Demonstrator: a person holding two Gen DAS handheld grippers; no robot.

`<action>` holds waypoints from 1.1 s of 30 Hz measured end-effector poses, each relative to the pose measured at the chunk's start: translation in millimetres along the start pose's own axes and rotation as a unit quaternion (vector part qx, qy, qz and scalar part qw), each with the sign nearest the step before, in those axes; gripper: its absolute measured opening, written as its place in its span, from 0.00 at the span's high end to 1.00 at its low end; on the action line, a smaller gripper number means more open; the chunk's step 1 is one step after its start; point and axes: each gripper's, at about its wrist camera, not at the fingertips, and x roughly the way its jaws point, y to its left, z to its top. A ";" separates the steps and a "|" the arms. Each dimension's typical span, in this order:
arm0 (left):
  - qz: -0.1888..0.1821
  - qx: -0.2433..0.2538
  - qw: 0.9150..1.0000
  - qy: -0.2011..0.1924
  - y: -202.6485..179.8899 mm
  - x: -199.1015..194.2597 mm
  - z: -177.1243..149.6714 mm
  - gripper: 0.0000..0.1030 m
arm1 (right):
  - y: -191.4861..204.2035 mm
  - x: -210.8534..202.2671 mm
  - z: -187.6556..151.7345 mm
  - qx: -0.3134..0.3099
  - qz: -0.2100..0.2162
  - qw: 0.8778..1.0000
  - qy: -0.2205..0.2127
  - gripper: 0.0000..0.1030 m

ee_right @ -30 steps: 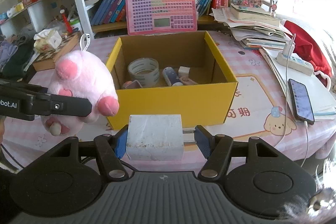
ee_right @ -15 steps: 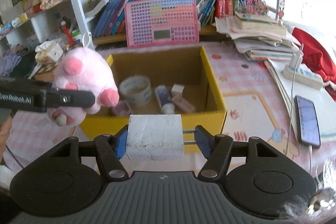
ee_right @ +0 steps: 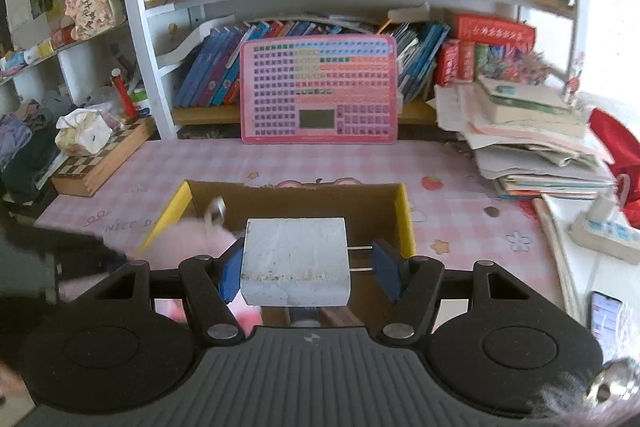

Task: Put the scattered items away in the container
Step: 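Lower adapter into box and open right gripper while left gripper releases pig inside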

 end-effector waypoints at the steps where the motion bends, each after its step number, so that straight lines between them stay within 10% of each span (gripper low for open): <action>1: 0.000 0.001 1.000 0.005 -0.4 4.1 -0.5 0.40 | -1.0 7.7 2.6 0.002 0.004 1.000 0.008 0.39; 18: 0.045 0.061 0.995 0.058 -10.4 40.2 3.7 0.39 | -14.2 127.6 20.9 0.017 0.057 0.986 0.153 0.39; 33: 0.058 0.047 0.997 0.029 -11.1 28.7 1.6 0.29 | -8.8 167.0 17.9 0.021 0.041 0.981 0.190 0.38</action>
